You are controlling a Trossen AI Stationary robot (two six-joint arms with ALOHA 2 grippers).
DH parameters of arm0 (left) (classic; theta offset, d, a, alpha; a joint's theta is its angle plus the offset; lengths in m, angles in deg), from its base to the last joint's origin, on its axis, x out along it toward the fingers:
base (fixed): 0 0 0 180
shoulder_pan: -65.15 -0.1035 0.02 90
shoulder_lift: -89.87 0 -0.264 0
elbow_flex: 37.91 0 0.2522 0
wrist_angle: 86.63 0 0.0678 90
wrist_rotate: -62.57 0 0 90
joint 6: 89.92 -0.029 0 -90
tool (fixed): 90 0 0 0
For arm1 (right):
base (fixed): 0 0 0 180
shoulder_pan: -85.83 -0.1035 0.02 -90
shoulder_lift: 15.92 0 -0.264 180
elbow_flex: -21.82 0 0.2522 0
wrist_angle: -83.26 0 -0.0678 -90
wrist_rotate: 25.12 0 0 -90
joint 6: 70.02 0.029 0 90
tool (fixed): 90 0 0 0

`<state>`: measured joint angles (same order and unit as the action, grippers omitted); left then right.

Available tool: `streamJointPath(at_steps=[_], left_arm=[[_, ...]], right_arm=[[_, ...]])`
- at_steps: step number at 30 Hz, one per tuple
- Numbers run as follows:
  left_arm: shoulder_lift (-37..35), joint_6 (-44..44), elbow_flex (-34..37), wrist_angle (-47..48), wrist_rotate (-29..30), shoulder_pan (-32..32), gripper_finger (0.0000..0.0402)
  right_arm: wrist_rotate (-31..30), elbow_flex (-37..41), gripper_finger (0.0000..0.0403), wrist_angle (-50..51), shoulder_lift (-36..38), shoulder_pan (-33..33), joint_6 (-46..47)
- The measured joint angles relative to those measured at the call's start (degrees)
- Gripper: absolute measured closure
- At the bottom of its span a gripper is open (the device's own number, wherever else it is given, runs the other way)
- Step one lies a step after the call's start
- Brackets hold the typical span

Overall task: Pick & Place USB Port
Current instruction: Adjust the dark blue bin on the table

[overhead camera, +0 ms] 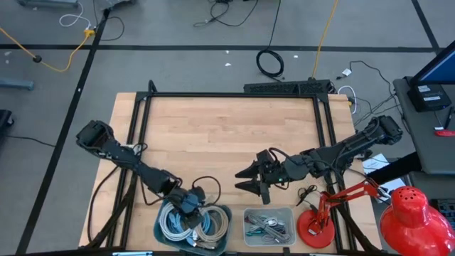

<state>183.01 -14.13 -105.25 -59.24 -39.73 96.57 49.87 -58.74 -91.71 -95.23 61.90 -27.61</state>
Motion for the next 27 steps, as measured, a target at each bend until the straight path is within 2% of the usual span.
streamJointPath(at_steps=[7,10,13,19,27], left_arm=[[6.59,2.06,-0.57,-0.10,-5.25,0.04,0.0401],[11.47,4.34,-0.37,-3.75,-10.89,-0.37,0.0401],[13.68,5.78,-0.35,-9.04,-13.01,-0.93,0.0401],[13.21,8.99,-0.33,-9.03,-9.18,-2.46,0.0401],[12.90,12.78,-0.33,-7.11,-7.36,-2.16,0.0401]], right_arm=[[0.07,0.00,0.0202,0.52,0.00,0.01,0.05],[0.04,0.00,0.0202,0.55,0.00,-0.01,0.03],[0.06,0.00,0.0202,0.99,0.00,-0.01,0.03],[0.09,0.00,0.0202,1.36,0.00,-0.06,0.42],[0.22,0.00,0.0202,1.29,0.00,-0.16,1.30]])
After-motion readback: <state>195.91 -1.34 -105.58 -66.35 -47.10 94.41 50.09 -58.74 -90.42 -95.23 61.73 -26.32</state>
